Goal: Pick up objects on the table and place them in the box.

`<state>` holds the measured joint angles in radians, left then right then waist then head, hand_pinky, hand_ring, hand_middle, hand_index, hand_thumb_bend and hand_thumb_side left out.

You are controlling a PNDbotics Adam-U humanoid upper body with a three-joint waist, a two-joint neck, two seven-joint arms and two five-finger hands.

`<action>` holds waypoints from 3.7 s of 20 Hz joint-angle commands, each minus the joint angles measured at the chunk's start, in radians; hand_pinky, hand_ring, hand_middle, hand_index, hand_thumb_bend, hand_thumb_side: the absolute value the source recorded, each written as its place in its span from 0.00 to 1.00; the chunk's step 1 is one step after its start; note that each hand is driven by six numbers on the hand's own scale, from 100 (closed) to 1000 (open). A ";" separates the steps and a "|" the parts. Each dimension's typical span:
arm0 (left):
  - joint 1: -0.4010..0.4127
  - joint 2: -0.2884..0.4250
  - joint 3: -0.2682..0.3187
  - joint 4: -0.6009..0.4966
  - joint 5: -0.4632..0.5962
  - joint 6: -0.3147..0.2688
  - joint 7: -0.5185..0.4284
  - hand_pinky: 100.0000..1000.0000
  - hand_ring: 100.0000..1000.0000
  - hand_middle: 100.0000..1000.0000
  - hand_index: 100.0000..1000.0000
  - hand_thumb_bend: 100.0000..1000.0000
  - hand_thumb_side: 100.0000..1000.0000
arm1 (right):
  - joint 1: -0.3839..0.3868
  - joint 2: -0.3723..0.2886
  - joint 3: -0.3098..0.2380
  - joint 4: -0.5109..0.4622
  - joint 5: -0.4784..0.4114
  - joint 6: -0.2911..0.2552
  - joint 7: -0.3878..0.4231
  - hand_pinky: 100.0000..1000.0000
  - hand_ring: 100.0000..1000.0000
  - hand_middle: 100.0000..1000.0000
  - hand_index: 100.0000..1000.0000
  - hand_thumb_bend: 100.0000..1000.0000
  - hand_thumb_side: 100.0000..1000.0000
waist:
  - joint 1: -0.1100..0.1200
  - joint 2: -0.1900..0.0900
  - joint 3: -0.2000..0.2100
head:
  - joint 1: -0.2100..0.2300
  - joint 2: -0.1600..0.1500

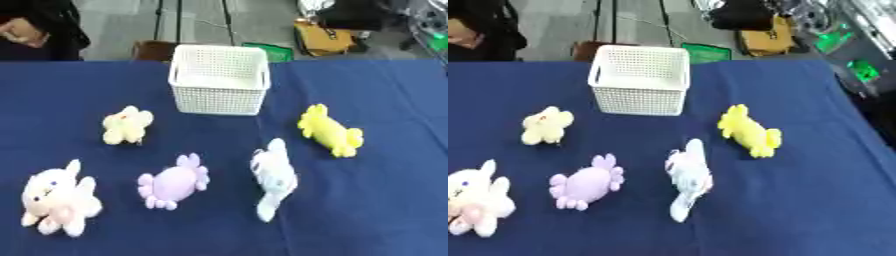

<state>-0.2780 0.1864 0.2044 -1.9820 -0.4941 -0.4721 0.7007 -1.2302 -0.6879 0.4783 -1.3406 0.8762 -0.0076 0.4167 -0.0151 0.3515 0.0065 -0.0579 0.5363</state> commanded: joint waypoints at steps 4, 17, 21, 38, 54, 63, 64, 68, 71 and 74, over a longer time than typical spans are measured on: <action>-0.001 0.026 -0.007 -0.018 0.007 -0.074 0.063 0.76 0.85 0.87 0.90 0.00 0.74 | -0.054 0.055 0.028 0.191 0.047 -0.101 0.037 0.87 0.94 0.89 0.97 0.11 1.00 | -0.007 -0.028 0.004 | -0.007 0.006; -0.004 0.023 -0.011 -0.018 0.016 -0.072 0.054 0.76 0.85 0.87 0.90 0.00 0.72 | 0.010 0.032 0.045 0.254 0.022 -0.018 0.078 0.92 0.97 0.89 0.98 0.24 1.00 | -0.002 -0.028 -0.001 | -0.008 0.003; -0.004 0.023 -0.011 -0.018 0.017 -0.071 0.053 0.76 0.85 0.87 0.89 0.00 0.72 | 0.040 0.003 0.053 0.217 -0.003 0.024 0.089 0.93 0.98 0.88 0.99 0.28 0.99 | 0.001 -0.028 -0.002 | -0.007 0.003; -0.010 0.019 -0.012 -0.018 0.022 -0.070 0.052 0.76 0.86 0.87 0.88 0.00 0.70 | 0.227 -0.171 0.063 -0.017 -0.177 0.217 0.189 0.94 0.99 0.87 0.98 0.29 0.85 | -0.001 -0.023 -0.011 | 0.003 -0.007; -0.015 0.010 -0.014 -0.018 0.029 -0.068 0.050 0.76 0.86 0.86 0.87 0.00 0.69 | 0.274 -0.120 0.059 0.092 -0.148 0.192 0.149 0.93 0.98 0.87 0.97 0.35 0.75 | 0.006 -0.014 0.000 | -0.001 -0.021; -0.017 0.009 -0.014 -0.018 0.032 -0.070 0.049 0.76 0.86 0.86 0.87 0.00 0.67 | 0.278 -0.090 0.063 0.161 -0.124 0.155 0.146 0.93 0.98 0.86 0.97 0.34 0.77 | 0.006 -0.012 0.003 | -0.002 -0.025; -0.017 0.009 -0.014 -0.018 0.032 -0.069 0.049 0.76 0.86 0.86 0.87 0.00 0.67 | 0.277 -0.088 0.063 0.165 -0.125 0.152 0.148 0.93 0.98 0.86 0.97 0.34 0.77 | 0.006 -0.012 0.003 | -0.002 -0.025; -0.019 0.008 -0.016 -0.018 0.033 -0.070 0.048 0.76 0.86 0.86 0.87 0.00 0.67 | 0.277 -0.082 0.065 0.184 -0.085 0.141 0.136 0.93 0.98 0.87 0.97 0.31 0.79 | 0.005 -0.010 0.004 | -0.004 -0.026; -0.018 0.008 -0.014 -0.018 0.034 -0.070 0.049 0.76 0.86 0.86 0.86 0.00 0.67 | 0.279 -0.077 0.062 0.202 -0.067 0.129 0.136 0.93 0.98 0.87 0.96 0.30 0.79 | 0.004 -0.010 0.004 | -0.004 -0.026; -0.019 0.008 -0.015 -0.018 0.034 -0.070 0.049 0.76 0.86 0.86 0.86 0.00 0.67 | 0.274 -0.070 0.061 0.214 -0.065 0.121 0.151 0.93 0.98 0.87 0.96 0.29 0.79 | 0.004 -0.011 0.003 | -0.005 -0.026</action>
<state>-0.2864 0.1857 0.1880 -1.9820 -0.4627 -0.4805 0.6923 -0.9405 -0.7403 0.5544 -1.1306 0.7996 0.1186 0.5635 -0.0108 0.3582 0.0102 -0.0624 0.5178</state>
